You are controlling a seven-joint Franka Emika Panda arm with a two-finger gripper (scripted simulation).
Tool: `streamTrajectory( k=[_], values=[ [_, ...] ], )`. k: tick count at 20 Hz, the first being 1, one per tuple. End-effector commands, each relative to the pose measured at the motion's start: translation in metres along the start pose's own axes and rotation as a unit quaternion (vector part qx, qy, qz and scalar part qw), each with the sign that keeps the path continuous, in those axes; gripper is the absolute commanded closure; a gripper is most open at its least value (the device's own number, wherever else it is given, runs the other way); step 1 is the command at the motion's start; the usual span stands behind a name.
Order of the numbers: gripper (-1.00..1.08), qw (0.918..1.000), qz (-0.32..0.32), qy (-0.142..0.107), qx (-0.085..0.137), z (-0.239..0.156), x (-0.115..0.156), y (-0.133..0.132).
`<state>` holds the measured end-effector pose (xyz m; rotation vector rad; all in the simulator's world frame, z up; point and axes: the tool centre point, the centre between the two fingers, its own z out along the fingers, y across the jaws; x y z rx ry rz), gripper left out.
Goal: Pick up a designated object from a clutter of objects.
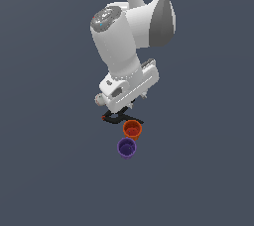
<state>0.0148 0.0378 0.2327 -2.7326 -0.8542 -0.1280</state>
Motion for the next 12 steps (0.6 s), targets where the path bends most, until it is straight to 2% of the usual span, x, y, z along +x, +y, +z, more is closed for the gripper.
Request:
streamTrajectory(
  k=[1, 12],
  values=[
    [-0.2, 0.9998, -0.02, 0.007, 0.007, 0.008, 0.0, 0.001],
    [-0.2, 0.9937, -0.101, 0.041, 0.026, 0.04, -0.002, 0.008]
  ],
)
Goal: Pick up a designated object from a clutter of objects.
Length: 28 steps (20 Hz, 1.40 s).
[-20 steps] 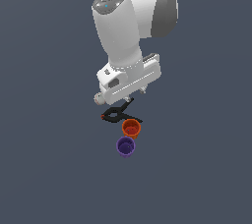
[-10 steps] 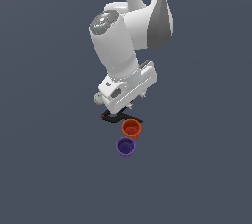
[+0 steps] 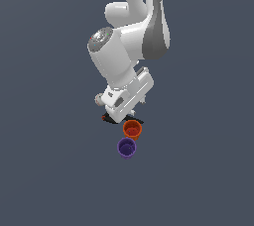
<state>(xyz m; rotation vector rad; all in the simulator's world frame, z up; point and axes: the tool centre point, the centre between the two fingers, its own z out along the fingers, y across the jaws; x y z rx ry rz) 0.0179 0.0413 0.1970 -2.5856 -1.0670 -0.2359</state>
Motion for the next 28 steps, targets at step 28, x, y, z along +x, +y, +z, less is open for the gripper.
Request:
streamTrajectory(
  k=[28],
  values=[
    [-0.2, 0.9798, -0.186, 0.073, -0.001, 0.077, -0.034, 0.021]
  ],
)
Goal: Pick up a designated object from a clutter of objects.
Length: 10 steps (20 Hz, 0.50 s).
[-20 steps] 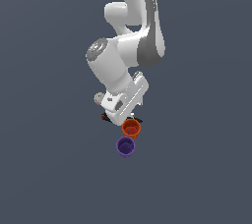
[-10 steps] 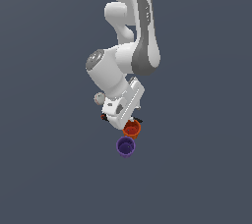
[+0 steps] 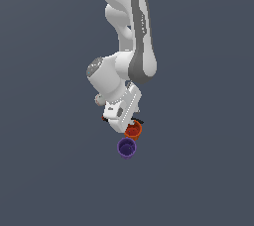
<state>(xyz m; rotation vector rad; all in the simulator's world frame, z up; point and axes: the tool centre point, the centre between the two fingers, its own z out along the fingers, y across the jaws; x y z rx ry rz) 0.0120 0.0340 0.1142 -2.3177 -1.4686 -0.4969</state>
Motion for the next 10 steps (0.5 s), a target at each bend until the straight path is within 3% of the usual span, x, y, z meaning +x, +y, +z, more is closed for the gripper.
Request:
streamTrajectory(
  k=[1, 10],
  values=[
    [-0.2, 0.9999, -0.011, 0.003, -0.002, 0.0042, -0.0038, 0.0],
    [-0.2, 0.9994, -0.032, 0.008, -0.006, 0.0122, -0.0116, -0.0004]
  ],
)
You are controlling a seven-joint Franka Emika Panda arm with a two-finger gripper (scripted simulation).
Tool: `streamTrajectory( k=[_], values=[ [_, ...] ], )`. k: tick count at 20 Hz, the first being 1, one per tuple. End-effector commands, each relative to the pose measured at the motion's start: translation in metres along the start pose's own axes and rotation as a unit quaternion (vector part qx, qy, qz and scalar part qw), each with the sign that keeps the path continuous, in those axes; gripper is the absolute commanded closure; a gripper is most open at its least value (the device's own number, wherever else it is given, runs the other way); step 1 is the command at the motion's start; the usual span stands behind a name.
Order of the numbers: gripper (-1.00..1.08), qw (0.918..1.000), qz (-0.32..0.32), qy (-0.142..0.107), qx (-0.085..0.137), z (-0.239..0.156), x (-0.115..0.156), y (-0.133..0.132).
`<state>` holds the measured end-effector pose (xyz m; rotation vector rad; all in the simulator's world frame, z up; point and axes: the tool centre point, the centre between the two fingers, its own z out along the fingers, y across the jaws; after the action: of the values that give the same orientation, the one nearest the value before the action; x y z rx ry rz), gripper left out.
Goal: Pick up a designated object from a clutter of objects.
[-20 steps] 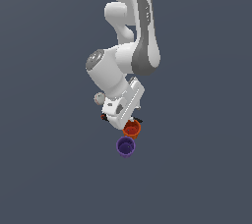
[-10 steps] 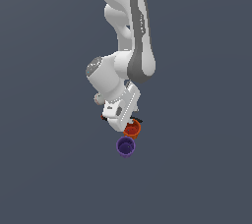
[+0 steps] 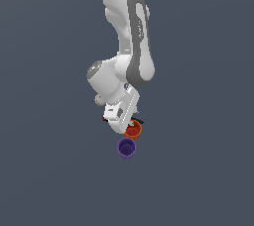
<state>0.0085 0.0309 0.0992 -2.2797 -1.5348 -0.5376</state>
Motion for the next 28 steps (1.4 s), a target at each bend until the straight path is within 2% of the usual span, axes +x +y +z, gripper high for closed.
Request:
streamTrajectory(
  k=[1, 17, 18, 28],
  values=[
    [-0.2, 1.0, -0.003, 0.001, -0.001, 0.001, -0.001, 0.0],
    [-0.2, 1.0, -0.003, 0.001, -0.001, 0.029, -0.002, -0.001],
    [1.08, 1.0, -0.003, 0.001, -0.001, 0.029, -0.002, -0.001],
    [1.08, 1.0, -0.003, 0.0, -0.001, 0.028, -0.002, 0.0]
  ],
)
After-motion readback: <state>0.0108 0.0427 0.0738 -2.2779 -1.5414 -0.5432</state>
